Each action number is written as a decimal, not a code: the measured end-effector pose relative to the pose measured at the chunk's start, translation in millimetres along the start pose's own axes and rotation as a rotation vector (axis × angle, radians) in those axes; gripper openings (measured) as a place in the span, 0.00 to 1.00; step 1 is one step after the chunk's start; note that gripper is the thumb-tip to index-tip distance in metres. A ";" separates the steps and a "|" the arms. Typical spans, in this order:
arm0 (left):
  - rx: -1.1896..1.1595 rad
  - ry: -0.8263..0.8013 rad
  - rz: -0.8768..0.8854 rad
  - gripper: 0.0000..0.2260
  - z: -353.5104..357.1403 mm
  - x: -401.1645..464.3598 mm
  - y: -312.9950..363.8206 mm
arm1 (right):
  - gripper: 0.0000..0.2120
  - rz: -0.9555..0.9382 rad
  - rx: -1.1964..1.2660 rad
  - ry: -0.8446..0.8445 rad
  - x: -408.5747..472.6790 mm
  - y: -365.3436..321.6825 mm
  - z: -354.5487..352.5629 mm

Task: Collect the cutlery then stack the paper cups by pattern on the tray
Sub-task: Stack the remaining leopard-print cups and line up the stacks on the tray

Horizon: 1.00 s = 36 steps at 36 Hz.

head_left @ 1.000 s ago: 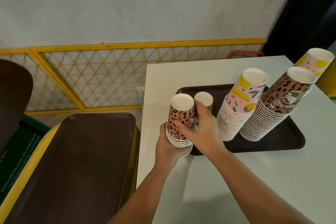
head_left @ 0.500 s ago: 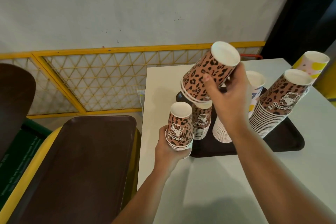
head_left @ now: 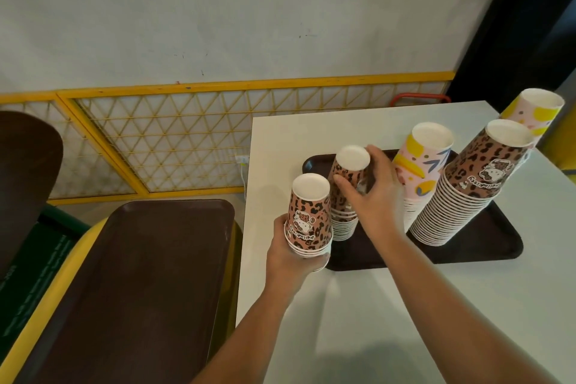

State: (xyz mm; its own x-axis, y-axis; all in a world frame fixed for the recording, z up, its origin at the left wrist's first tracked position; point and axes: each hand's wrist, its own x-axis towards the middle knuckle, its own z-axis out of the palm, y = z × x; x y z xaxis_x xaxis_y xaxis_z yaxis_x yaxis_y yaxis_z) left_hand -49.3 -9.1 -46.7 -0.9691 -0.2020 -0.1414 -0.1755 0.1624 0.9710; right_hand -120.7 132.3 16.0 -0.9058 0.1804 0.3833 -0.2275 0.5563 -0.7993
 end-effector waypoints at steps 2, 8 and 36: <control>0.010 0.003 0.012 0.34 -0.6 0.3 0.1 | 0.34 -0.046 0.048 0.028 -5.8 -7.1 -2.3; -0.003 0.010 0.002 0.35 1.4 1.3 -0.8 | 0.33 -0.098 0.132 -0.211 -30.3 -24.3 0.3; 0.049 0.027 -0.054 0.35 1.2 1.0 -0.8 | 0.30 -0.101 0.286 0.172 25.7 -63.3 -32.9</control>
State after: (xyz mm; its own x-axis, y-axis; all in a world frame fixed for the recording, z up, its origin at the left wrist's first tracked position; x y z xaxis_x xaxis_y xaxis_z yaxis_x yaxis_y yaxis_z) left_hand -50.3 -8.3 -47.9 -0.9533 -0.2372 -0.1871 -0.2360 0.1980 0.9514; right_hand -117.8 128.4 91.7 -0.8054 0.2839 0.5203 -0.4262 0.3326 -0.8413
